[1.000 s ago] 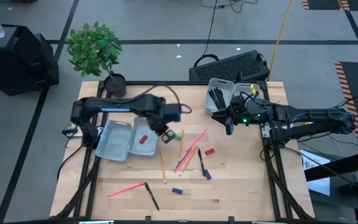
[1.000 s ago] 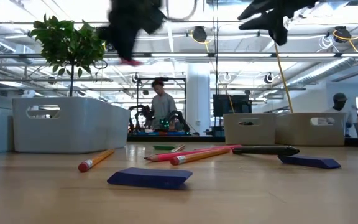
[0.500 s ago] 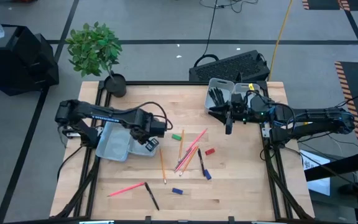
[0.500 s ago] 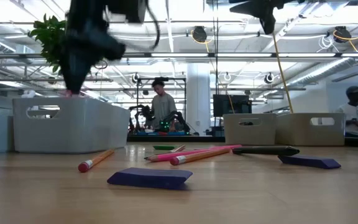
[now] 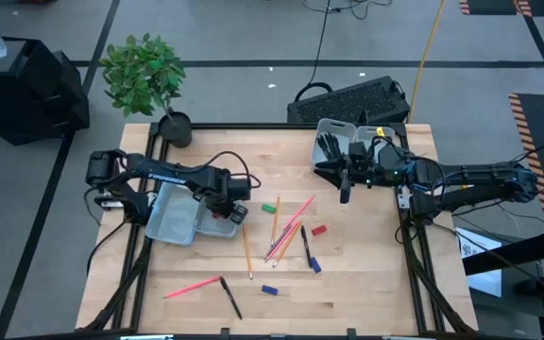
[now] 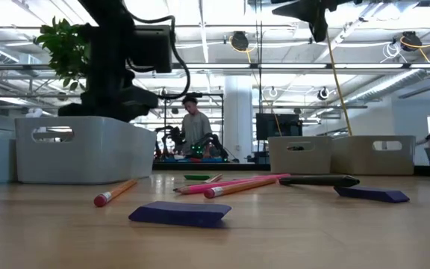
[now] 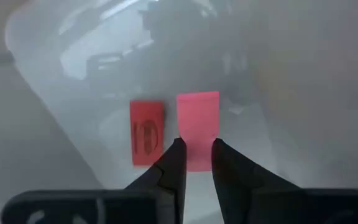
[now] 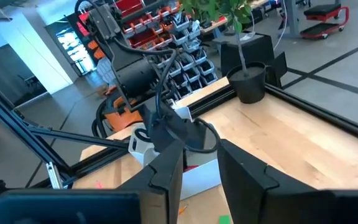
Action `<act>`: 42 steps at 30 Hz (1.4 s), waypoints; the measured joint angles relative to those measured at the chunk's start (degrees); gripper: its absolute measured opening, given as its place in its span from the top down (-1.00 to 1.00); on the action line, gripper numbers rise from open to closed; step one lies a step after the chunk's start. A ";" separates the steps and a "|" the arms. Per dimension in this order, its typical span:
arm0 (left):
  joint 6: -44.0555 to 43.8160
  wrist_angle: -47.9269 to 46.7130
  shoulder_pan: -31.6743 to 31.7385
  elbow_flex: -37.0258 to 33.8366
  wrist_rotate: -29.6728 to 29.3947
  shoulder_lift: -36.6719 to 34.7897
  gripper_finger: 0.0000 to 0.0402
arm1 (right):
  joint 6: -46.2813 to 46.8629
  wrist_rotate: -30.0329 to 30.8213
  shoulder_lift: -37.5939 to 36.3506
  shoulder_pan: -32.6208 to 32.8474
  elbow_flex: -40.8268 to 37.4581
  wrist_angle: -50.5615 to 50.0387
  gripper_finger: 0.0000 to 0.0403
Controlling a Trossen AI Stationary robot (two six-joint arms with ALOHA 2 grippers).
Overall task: Sort crayons/erasers/pens/pencils in bins
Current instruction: Put the pink eraser into the bottom right gray bin, then put the green eraser into the bottom right gray bin
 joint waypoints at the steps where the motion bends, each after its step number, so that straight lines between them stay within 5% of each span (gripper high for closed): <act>1: -0.58 0.48 0.18 -0.02 -0.41 0.02 0.65 | 0.58 0.00 0.02 0.00 0.00 -0.06 0.54; 9: -0.70 -0.27 0.28 -0.04 -2.91 0.02 0.27 | 1.24 0.00 0.01 0.00 0.00 -0.07 0.54; 13: 0.67 -1.83 0.34 0.82 0.60 0.02 0.12 | 1.26 0.00 0.01 0.00 0.00 -0.07 0.54; 19: 5.13 -4.16 -1.38 8.32 2.77 -1.57 0.13 | 2.15 -0.01 0.01 0.00 0.00 -0.04 0.54; 25: 14.65 1.56 -4.72 18.86 -6.92 -1.85 0.15 | 0.16 0.00 -0.01 0.94 0.10 0.92 0.54; 33: 20.70 0.10 -4.08 31.41 -2.40 4.66 -0.09 | -6.62 3.11 -0.29 5.98 6.65 -5.44 0.50; 42: 36.31 -1.04 -2.10 34.95 1.23 19.24 -0.13 | -7.18 3.46 -0.21 6.37 9.77 -10.62 0.50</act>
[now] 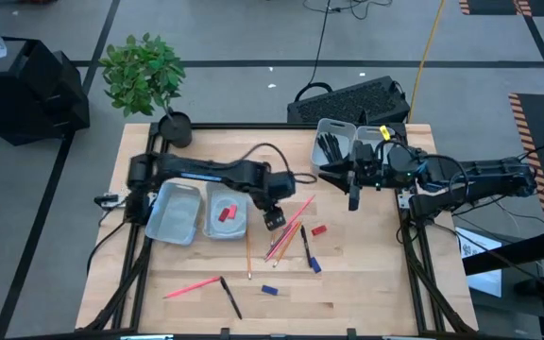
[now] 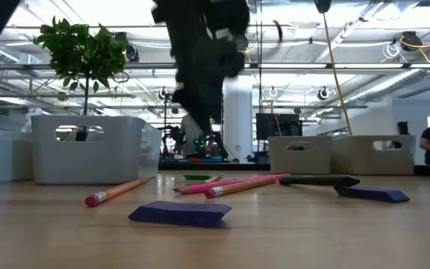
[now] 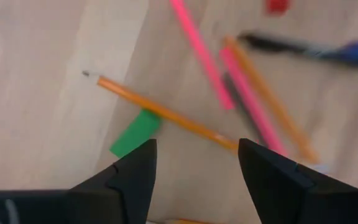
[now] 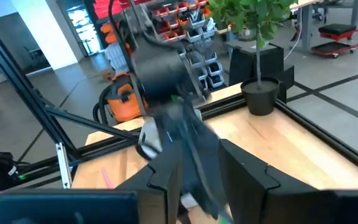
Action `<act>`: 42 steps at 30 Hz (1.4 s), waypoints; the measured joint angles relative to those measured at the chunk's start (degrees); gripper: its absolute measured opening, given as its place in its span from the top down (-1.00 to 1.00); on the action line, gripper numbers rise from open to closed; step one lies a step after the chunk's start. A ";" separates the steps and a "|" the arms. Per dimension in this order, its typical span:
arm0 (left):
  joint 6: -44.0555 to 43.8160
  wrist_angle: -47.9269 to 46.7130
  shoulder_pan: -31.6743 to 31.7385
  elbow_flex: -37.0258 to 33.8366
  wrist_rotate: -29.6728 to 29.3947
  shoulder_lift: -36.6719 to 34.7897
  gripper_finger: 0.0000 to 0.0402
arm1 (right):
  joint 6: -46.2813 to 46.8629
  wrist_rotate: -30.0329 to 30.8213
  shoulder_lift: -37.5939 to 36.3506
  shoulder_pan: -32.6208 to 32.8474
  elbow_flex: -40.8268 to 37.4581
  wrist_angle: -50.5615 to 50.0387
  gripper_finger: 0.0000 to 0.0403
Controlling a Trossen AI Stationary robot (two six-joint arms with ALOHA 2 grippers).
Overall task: Sort crayons/erasers/pens/pencils in bins
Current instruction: Put the green eraser into the bottom right gray bin
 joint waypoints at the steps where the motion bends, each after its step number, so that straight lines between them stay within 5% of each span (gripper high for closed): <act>1: 1.32 -0.40 0.32 0.00 0.02 1.39 -0.12 | 0.18 0.00 0.00 -0.01 0.00 -0.21 0.50; 19: 32.99 -1.93 1.30 0.09 -10.92 7.22 0.05 | 3.15 1.12 -0.02 -0.05 0.00 -0.28 0.50; 36: 36.32 -0.63 2.41 0.28 -1.39 11.40 0.05 | 3.46 1.32 -0.02 -0.05 -0.04 0.04 0.50; 42: 36.97 -0.58 2.43 0.26 -1.55 11.46 0.27 | 2.76 1.15 -0.02 -0.05 -0.04 -0.09 0.50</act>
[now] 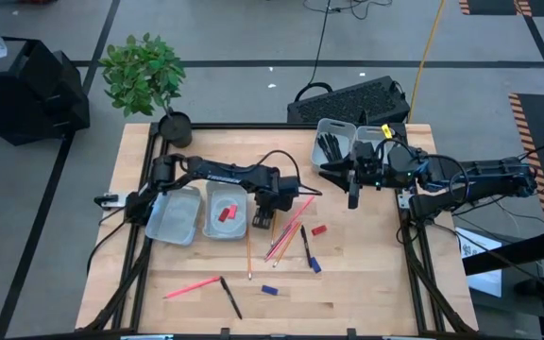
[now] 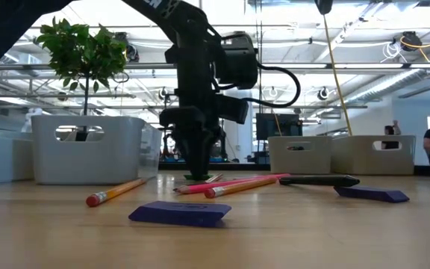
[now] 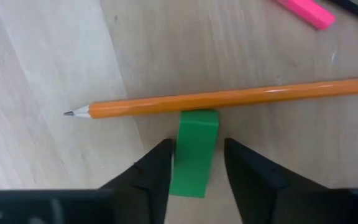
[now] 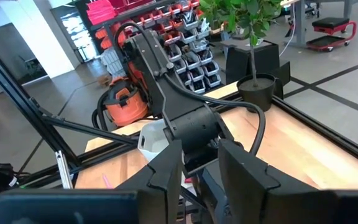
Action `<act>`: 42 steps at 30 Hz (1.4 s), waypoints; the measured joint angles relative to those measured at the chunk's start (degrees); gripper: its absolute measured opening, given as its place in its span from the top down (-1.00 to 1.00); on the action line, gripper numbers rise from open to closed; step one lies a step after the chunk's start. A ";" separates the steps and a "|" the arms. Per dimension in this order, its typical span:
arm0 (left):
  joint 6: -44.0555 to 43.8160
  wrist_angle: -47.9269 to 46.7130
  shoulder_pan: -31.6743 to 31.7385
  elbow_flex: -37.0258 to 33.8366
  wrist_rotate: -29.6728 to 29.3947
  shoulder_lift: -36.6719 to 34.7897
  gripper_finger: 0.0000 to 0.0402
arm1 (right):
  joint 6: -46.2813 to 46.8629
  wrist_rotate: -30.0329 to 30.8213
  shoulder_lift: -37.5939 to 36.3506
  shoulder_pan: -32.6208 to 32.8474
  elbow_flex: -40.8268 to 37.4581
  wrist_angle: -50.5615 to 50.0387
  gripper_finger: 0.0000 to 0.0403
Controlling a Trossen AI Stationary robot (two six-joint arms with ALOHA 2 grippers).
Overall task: Sort crayons/erasers/pens/pencils in bins
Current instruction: Put the green eraser into the bottom right gray bin
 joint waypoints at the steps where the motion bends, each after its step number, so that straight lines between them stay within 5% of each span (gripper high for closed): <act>1: -0.80 0.00 0.02 0.00 0.00 0.02 0.33 | -0.25 -0.04 0.00 0.00 0.00 0.00 0.50; 10: -3.25 0.23 -0.14 -0.04 -1.05 0.02 0.74 | -1.82 -0.07 -0.02 0.00 0.00 -1.61 0.50; 26: -15.01 -2.92 -3.28 -0.33 -1.07 -12.49 0.69 | -6.00 -0.11 0.00 0.00 -0.04 -6.69 0.50; 36: -20.43 -15.27 -6.47 -0.29 -3.74 -25.87 0.69 | -7.49 -0.22 0.39 0.00 -0.04 -6.44 0.50; 42: -26.50 -17.63 -5.47 -8.28 -5.60 -34.12 0.69 | -9.74 -1.01 2.89 0.43 -0.07 -5.93 0.50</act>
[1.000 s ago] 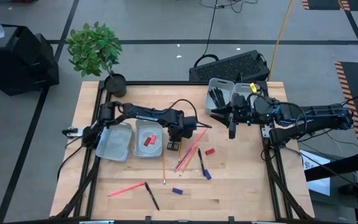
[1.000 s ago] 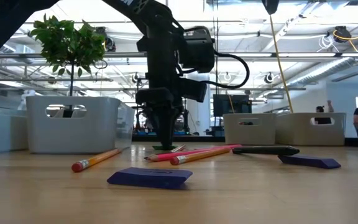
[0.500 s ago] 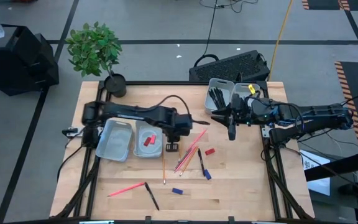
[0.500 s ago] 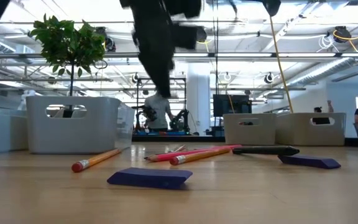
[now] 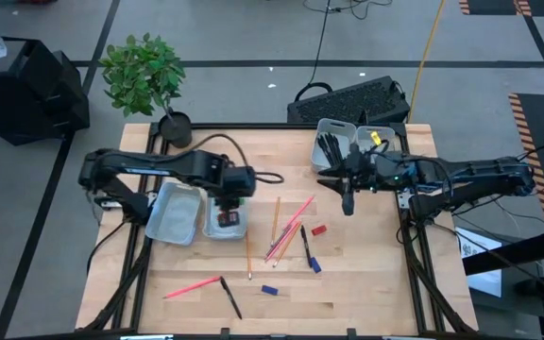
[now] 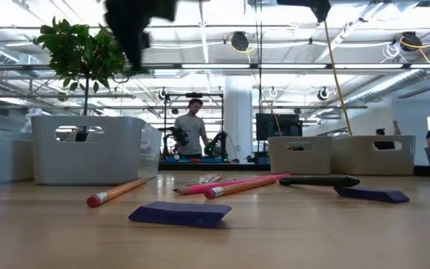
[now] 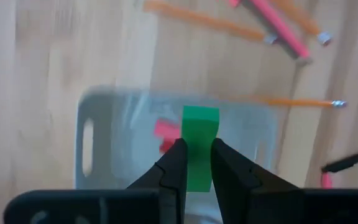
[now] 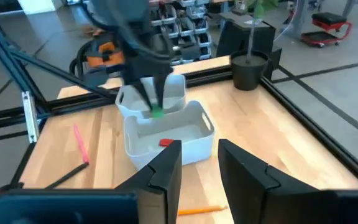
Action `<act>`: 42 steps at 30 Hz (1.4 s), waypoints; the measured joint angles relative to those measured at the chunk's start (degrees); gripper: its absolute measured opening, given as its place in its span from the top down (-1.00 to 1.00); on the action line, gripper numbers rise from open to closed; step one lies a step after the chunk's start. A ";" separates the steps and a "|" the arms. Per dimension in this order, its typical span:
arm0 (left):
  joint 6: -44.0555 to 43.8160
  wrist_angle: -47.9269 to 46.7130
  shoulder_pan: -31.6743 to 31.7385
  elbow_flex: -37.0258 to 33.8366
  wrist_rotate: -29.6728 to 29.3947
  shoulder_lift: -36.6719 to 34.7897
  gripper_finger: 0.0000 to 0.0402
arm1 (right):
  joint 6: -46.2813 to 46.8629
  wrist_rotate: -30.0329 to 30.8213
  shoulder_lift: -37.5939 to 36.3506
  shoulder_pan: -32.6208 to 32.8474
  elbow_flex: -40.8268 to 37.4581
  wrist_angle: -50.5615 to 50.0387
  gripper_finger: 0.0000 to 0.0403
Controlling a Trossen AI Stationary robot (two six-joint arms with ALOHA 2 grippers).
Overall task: Sort crayons/erasers/pens/pencils in bins
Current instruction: Put the green eraser into the bottom right gray bin, then put the red eraser into the bottom right gray bin
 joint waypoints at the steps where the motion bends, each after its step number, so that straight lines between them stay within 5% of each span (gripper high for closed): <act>1: -1.75 0.54 0.38 -2.77 -0.02 -1.52 0.69 | -0.08 -0.63 0.57 0.34 0.02 0.53 0.50; 7: -11.10 10.56 4.12 -21.54 -2.79 -6.12 0.69 | -0.51 -0.71 7.18 4.01 0.02 2.22 0.49; 12: -14.30 16.91 7.91 -27.89 -1.62 -1.40 0.69 | -1.15 -0.87 15.04 4.73 1.18 1.11 0.39; 19: -10.92 19.51 9.27 -29.47 -2.11 3.81 0.69 | -6.38 -1.35 24.09 6.04 10.82 -19.16 0.17; 25: -10.83 22.17 9.44 -29.82 -2.91 3.95 0.57 | -7.16 -6.47 28.85 5.37 9.89 -26.93 0.12; 34: -9.99 14.97 9.50 -27.12 1.50 -0.95 -0.01 | -11.27 -11.62 30.33 5.03 0.40 -24.09 0.14; 42: -13.35 7.10 8.47 -24.53 3.53 -10.95 -0.10 | -13.63 -14.46 30.61 4.03 -7.60 -13.44 0.15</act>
